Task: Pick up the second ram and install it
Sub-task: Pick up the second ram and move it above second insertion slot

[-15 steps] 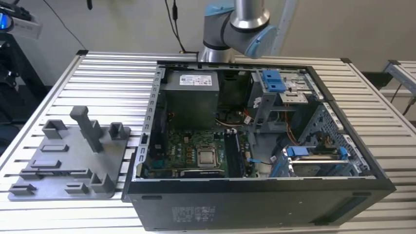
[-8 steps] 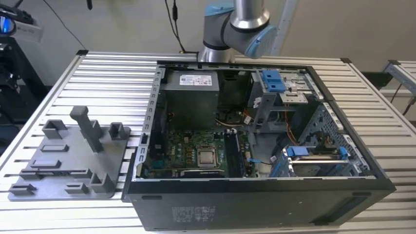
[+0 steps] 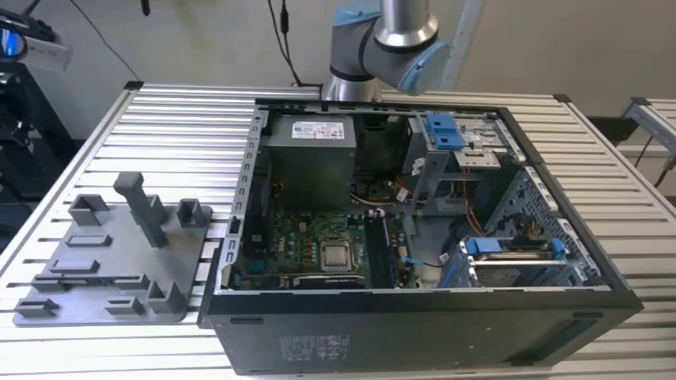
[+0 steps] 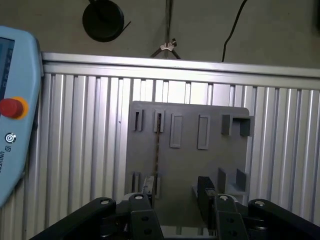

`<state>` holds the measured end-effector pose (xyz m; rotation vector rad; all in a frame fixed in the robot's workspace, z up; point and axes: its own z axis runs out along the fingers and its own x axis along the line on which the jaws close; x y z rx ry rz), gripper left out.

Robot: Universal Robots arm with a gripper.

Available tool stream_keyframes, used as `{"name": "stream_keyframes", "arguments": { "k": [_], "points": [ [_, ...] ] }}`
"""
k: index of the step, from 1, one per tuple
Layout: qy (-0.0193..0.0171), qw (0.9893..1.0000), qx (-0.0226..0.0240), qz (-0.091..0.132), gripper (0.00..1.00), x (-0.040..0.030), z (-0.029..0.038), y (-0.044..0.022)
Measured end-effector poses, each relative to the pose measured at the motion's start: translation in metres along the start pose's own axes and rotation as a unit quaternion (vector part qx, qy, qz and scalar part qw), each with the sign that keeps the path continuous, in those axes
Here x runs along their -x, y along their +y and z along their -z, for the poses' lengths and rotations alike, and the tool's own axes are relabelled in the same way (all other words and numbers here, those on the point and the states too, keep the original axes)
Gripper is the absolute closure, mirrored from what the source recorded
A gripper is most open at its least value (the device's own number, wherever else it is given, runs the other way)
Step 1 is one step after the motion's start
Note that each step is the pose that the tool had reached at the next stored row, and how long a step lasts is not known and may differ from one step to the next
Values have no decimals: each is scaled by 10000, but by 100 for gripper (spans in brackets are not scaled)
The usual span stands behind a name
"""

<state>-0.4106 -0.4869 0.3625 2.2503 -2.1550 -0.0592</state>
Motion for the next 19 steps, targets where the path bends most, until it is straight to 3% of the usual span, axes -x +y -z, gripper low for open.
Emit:
{"name": "stream_keyframes", "arguments": {
  "k": [14, 19],
  "points": [
    [9, 10000, 0, 0, 52, 0, -39, -2],
    [9, 10000, 0, 0, 52, -1, -96, -4]
  ]
}}
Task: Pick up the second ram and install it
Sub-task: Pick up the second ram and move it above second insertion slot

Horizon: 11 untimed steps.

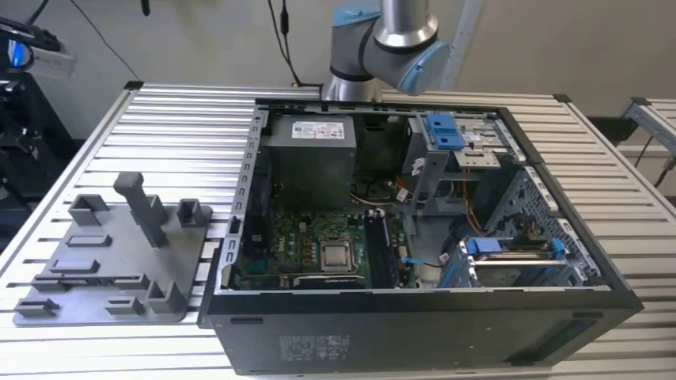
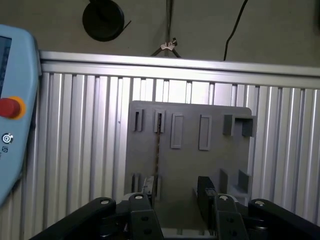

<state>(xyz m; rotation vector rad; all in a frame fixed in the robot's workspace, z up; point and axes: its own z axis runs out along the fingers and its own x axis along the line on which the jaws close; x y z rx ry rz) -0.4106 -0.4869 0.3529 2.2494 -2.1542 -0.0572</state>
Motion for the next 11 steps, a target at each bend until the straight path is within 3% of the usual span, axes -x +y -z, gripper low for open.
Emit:
{"name": "stream_keyframes", "arguments": {
  "k": [11],
  "points": [
    [2, 10000, -2, 0, 52, -1, -134, -6]
  ]
}}
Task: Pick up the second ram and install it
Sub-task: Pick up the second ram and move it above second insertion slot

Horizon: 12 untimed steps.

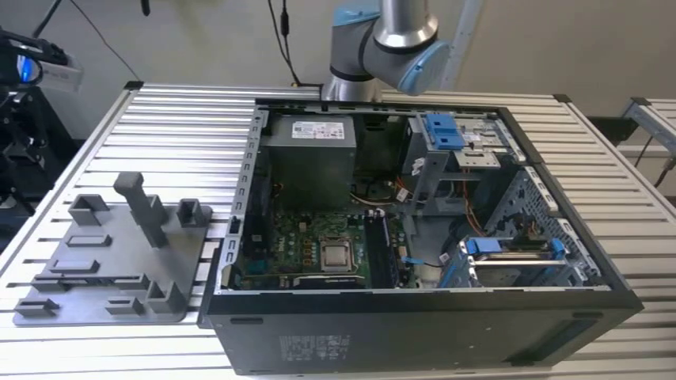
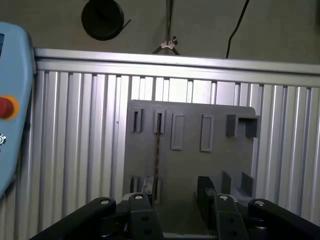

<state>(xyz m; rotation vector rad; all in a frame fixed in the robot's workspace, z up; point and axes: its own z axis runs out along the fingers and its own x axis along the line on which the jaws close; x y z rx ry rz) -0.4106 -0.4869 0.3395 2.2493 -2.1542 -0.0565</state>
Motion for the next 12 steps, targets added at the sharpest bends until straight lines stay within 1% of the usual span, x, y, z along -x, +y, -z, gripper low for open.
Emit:
{"name": "stream_keyframes", "arguments": {
  "k": [6, 12],
  "points": [
    [1, 10000, 0, 0, 52, -5, -92, -4],
    [1, 10000, 0, 0, 52, -43, -197, -7]
  ]
}}
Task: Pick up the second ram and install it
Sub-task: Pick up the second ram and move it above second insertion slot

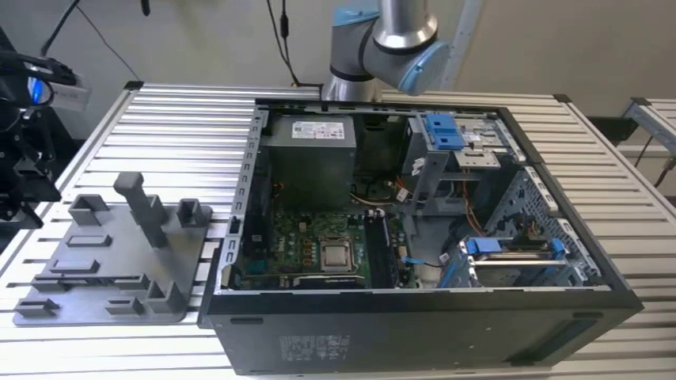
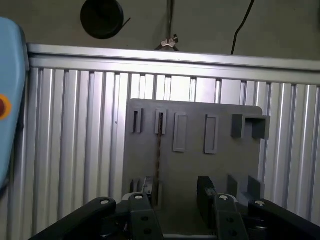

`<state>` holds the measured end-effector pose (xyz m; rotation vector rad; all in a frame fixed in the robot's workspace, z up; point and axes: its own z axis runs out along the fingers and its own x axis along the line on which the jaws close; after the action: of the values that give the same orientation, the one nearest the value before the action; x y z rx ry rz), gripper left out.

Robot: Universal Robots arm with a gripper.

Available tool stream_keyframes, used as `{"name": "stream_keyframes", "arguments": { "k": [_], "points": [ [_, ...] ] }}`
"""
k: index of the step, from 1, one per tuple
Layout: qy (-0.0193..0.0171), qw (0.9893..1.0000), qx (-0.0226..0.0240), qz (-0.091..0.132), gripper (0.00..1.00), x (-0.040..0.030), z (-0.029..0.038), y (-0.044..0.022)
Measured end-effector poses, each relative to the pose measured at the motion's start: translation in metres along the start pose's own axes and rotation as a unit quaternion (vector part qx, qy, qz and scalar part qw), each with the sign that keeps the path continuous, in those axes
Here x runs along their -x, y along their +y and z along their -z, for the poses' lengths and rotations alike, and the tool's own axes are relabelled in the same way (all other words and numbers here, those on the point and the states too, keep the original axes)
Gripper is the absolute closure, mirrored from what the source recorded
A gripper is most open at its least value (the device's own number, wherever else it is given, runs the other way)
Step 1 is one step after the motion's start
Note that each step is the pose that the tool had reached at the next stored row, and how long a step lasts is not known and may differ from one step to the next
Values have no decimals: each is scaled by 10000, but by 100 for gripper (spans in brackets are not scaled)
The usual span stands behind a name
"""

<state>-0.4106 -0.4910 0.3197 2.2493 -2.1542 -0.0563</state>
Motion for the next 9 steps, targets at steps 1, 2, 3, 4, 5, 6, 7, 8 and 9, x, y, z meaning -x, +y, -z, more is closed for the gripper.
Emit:
{"name": "stream_keyframes", "arguments": {
  "k": [1, 2, 3, 4, 5, 6, 7, 8, 9],
  "points": [
    [0, 10000, 0, 1, 52, -13, -17, -1],
    [-1, 10000, 0, 1, 52, -27, -36, -3],
    [-1, 10000, 0, 2, 52, -38, -51, -5],
    [-1, 10000, -1, 4, 52, -50, -70, -7],
    [0, 10000, 0, 7, 52, -59, -86, -9],
    [0, 10000, 0, 11, 52, -68, -103, -11],
    [0, 10000, 0, 15, 52, -75, -120, -13],
    [0, 10000, 0, 21, 52, -81, -137, -17],
    [1, 10000, -1, 29, 52, -82, -151, -19]
  ]
}}
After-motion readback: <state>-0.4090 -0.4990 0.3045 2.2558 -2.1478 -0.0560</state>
